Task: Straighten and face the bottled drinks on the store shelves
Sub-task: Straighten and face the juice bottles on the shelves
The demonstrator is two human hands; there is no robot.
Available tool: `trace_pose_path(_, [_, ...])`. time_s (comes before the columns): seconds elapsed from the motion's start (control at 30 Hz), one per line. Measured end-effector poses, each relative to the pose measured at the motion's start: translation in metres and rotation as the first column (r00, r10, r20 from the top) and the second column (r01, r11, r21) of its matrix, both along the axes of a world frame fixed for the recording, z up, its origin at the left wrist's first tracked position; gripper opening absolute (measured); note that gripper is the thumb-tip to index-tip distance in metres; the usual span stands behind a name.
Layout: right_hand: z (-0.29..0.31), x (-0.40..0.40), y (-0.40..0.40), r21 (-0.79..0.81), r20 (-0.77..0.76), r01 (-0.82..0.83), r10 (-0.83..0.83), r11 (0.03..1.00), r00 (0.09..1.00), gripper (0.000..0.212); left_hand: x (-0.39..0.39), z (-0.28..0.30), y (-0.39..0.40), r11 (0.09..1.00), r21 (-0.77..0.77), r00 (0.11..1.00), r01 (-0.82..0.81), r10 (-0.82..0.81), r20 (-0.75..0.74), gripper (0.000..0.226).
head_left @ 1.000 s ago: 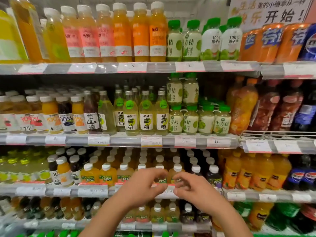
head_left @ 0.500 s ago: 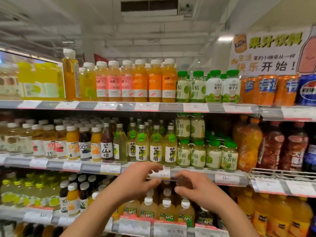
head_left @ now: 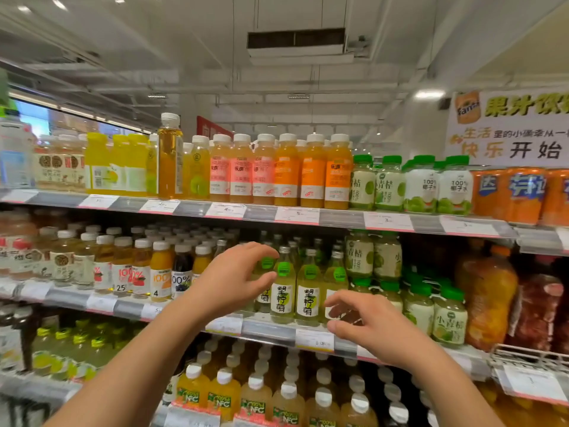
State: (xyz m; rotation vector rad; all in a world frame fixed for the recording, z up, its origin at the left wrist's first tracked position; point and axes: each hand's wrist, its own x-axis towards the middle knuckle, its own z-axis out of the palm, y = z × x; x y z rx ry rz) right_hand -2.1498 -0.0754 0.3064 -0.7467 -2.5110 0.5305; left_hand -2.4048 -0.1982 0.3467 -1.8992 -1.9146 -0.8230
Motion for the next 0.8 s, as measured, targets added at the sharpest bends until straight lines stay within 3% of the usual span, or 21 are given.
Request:
trace_pose_path(0.43, [-0.003,-0.118,-0.049,0.038,0.023,-0.038,0.037,0.999,0.999,0.029,-0.108,-0.02,-0.063,0.998,-0.061,0.999,0.023,-0.021,0.031,0.04])
trace_pose_path(0.8, [0.021,-0.245,-0.101,0.108,-0.021,0.03,-0.028,0.994,0.999,0.028,-0.239,0.02,-0.087,0.999,-0.025,0.998,0.046,-0.047,-0.043,0.043])
